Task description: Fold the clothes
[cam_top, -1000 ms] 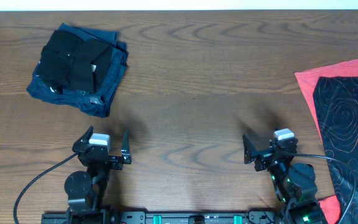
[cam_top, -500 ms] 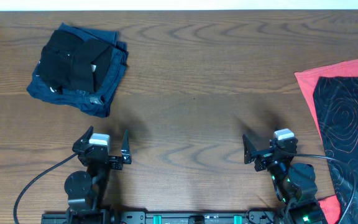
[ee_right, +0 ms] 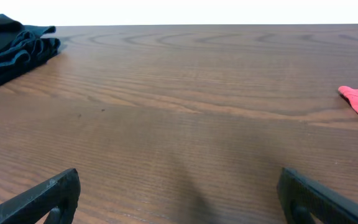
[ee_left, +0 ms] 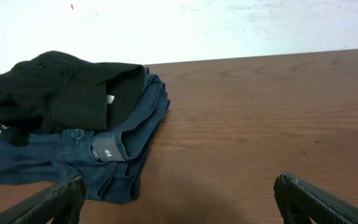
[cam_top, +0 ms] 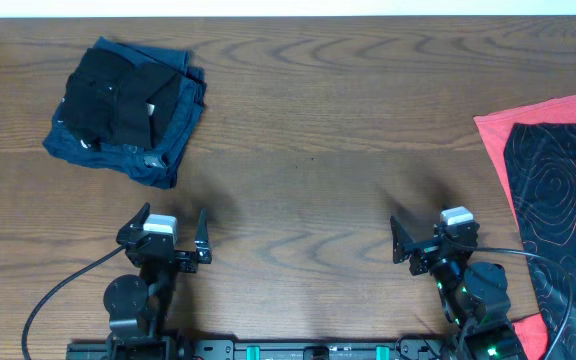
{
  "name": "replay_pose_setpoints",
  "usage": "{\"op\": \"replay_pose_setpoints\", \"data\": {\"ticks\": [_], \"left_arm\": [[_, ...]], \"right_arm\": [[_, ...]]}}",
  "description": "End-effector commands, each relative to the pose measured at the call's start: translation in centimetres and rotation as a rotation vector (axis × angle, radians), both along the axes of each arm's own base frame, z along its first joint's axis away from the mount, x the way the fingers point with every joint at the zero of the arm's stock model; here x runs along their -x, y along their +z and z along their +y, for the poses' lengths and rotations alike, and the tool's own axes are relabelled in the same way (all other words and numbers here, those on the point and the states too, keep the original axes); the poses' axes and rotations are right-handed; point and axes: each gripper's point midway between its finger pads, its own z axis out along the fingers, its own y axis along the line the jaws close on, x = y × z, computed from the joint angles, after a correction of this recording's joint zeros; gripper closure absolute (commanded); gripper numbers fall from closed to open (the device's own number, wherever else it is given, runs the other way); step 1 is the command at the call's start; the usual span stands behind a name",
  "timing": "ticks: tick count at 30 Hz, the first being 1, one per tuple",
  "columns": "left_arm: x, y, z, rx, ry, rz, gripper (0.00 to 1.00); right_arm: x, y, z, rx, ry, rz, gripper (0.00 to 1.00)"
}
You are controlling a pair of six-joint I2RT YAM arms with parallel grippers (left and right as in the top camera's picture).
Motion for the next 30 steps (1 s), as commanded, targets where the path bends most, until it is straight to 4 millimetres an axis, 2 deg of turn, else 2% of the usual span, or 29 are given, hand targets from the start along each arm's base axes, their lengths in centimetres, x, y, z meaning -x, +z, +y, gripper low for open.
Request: {"op": "replay_pose_setpoints", "data": {"ticks": [1,4,8,14,17,20,22,24,26,30], "left_arm": [[0.0,-1.5,-0.1,-0.008,-0.007,0.032,0.02],[0.0,-1.5,-0.1,-0.008,-0.008,0.031,0.02],[0.0,-1.4,-0.4,-0.004,-0.023,0.031,0.02],[0.0,-1.5,-0.7,0.055,-0.031,0.044,0.02],[0.2,-1.6,-1.7,0.153,-0.068,0.065,0.02],[0.5,-1.4,-2.9,0.250,-0.127,0.087,0.02],[0.7,-0.9,-3.5,0.288,-0.152,0.089,0.02],[1.0,0.6,-4.0,0.292,-0.188,0.064,0.02],[1.3,2.7,-4.4,0.292,-0.219,0.039,0.02],[1.3,4.5,-4.8,0.306,-0.236,0.100,0.02]], "right_arm": [[0.0,-0.2,-0.3,-0.006,-0.018,0.009,0.01],[-0.1,-0.2,-0.5,0.001,-0.027,0.005,0.01],[-0.6,0.1,-2.0,0.064,-0.107,-0.025,0.01],[-0.5,0.1,-1.9,0.056,-0.101,-0.024,0.01],[0.0,-0.2,-0.2,0.008,-0.007,0.004,0.01],[0.8,0.3,2.4,-0.184,0.100,0.054,0.01],[1.0,0.7,2.9,-0.264,0.114,0.073,0.01],[0.9,2.1,3.4,-0.328,0.135,0.043,0.01],[1.1,5.3,4.4,-0.363,0.209,-0.054,0.01],[1.2,10.3,4.3,-0.309,0.236,-0.178,0.01]]}}
